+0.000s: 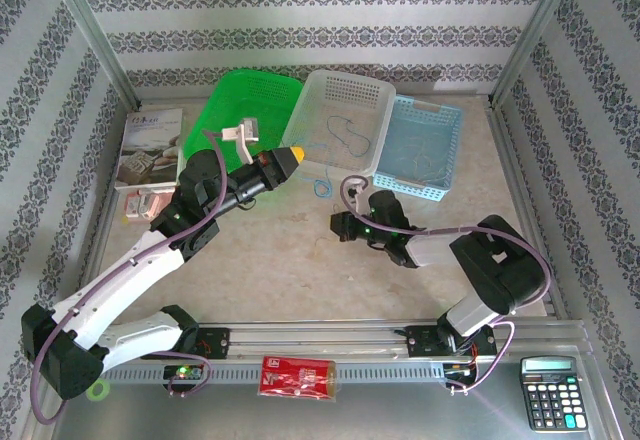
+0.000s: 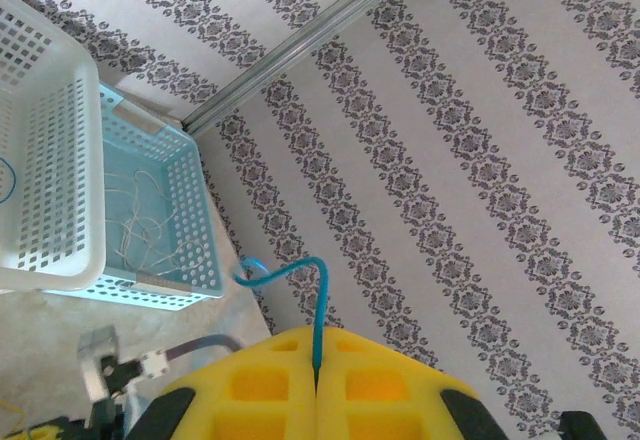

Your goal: Untangle the cables

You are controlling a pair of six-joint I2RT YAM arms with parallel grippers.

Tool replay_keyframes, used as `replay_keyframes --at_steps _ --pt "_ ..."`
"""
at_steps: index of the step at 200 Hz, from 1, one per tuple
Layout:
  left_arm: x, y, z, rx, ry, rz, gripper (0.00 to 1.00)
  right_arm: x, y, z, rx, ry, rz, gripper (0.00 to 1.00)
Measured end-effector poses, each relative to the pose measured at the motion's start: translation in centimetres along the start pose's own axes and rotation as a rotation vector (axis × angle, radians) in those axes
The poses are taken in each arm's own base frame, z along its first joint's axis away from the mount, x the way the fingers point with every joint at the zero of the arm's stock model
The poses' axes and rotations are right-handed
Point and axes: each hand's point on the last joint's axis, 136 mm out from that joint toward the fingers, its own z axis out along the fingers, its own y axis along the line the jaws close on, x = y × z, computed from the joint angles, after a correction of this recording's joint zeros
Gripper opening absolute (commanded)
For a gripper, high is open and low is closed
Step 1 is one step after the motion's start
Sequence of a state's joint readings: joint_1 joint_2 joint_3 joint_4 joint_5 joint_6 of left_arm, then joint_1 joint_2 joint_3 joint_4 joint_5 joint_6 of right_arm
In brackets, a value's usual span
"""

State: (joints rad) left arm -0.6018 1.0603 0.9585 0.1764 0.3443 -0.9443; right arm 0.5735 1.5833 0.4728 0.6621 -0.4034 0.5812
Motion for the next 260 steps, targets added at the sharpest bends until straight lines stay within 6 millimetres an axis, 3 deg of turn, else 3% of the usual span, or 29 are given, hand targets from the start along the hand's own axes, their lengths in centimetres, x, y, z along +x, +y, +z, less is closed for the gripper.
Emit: replay_keyframes --at_steps 16,37,57,105,162,260 --pt "-0.2 -0.4 0.0 0.012 -0.005 0.004 0.0 1.1 -1.0 -0.1 0.03 0.021 0.016 0.0" --pt "-0.4 -0.7 -0.1 0.023 -0.012 0.008 0.0 1.2 -1.0 -0.1 0.032 0.022 0.028 0.37" --pt "-0.5 -0.8 -0.1 0.026 -0.014 0.009 0.0 1.0 -0.7 -0.3 0.028 0.017 0.029 0.49" --pt "-0.6 -1.2 -0.2 0.044 -0.016 0.014 0.0 -1.6 2.0 -2.6 -0.022 -0.041 0.004 0.51" --pt "0.1 -0.3 -0.2 0.036 -0.011 0.027 0.0 -6.0 4.9 -7.1 -0.074 -0.186 -0.025 0.59" --pt "-0.2 -0.2 -0.2 0.037 -0.031 0.03 0.0 -7.1 11.8 -11.5 -0.218 -0.294 -0.151 0.63"
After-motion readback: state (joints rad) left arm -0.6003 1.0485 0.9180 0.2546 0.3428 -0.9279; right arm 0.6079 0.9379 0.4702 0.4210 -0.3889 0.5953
